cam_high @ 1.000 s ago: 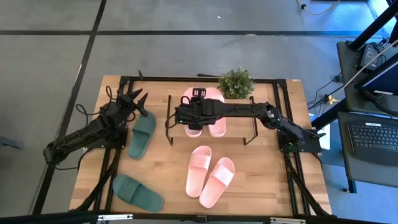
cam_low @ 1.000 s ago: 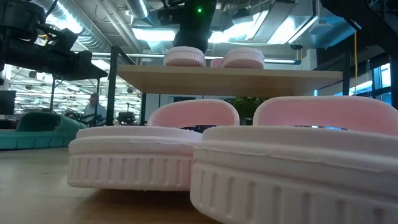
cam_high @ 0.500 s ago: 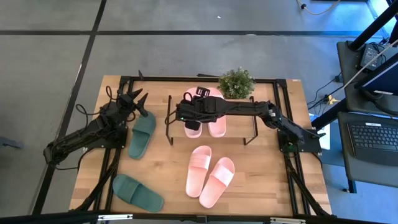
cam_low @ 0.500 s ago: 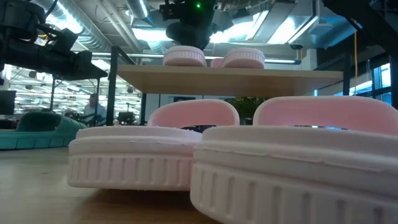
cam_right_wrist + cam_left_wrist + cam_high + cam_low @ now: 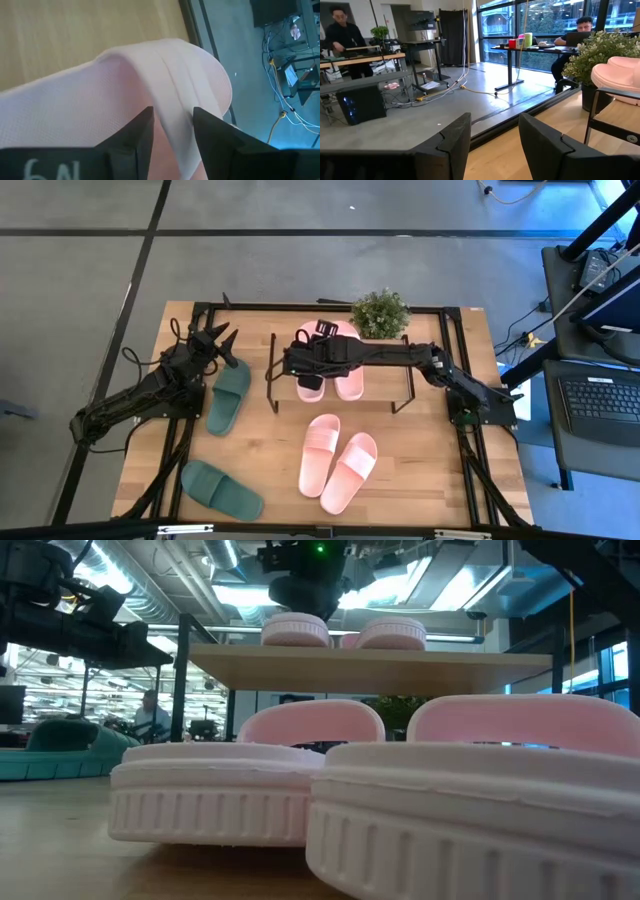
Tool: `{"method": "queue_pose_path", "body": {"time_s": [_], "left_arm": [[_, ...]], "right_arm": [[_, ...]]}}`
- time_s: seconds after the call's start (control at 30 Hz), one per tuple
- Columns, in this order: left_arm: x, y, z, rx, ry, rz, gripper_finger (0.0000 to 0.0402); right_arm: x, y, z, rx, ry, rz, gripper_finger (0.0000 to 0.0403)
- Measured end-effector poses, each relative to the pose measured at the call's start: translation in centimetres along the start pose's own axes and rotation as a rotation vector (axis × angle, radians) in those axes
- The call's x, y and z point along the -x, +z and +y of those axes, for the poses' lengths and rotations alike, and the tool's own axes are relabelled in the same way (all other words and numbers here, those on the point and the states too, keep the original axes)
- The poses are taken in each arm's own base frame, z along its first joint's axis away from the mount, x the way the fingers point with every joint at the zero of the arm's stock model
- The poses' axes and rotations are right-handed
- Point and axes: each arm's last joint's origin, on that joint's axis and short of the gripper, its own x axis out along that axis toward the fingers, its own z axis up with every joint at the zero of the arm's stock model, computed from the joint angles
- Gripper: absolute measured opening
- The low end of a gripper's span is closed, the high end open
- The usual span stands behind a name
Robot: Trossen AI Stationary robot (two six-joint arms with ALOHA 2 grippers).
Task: Pick and place slides into the shelf
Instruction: Put the pink slide on the shelf, then put the pink slide under the shelf
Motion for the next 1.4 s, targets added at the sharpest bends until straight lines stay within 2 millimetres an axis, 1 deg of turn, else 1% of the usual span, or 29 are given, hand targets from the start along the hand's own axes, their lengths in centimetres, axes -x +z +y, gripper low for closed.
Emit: {"method": "queue_pose_path", "body": {"time_s": [0.27, 0.4, 0.57, 0.7, 0.97, 1.07, 1.2, 1.4], "left_arm": [[0.0, 0.0, 0.0, 0.0, 0.0, 0.0, 0.0159], [0.0, 0.0, 0.0, 0.0, 0.0, 0.0, 0.0159], [0.0, 0.0, 0.0, 0.0, 0.001, -0.001, 0.0159], [0.0, 0.0, 0.0, 0.0, 0.0, 0.0, 0.0159], [0.0, 0.0, 0.0, 0.0, 0.0, 0.0, 0.0159], [0.0, 0.0, 0.0, 0.0, 0.0, 0.0, 0.0159], [0.0, 0.0, 0.0, 0.001, 0.0, 0.0, 0.0159], [0.0, 0.0, 0.0, 0.001, 0.0, 0.0, 0.0159]], "right_arm": [[0.7, -0.1, 0.9, 0.016, 0.01, -0.01, 0.0138], [0.9, -0.2, 1.0, 0.022, 0.012, -0.012, 0.0138], [0.9, -0.2, 1.0, 0.071, 0.012, -0.012, 0.0143], [0.9, -0.2, 1.1, 0.074, 0.015, -0.013, 0.0169], [0.9, -0.1, 1.1, 0.041, 0.015, -0.013, 0.026], [0.9, -0.1, 1.1, 0.019, 0.016, -0.013, 0.0286], [0.9, -0.2, 1.1, 0.021, 0.015, -0.013, 0.03], [0.9, -0.2, 1.1, 0.026, 0.014, -0.011, 0.0297]]}}
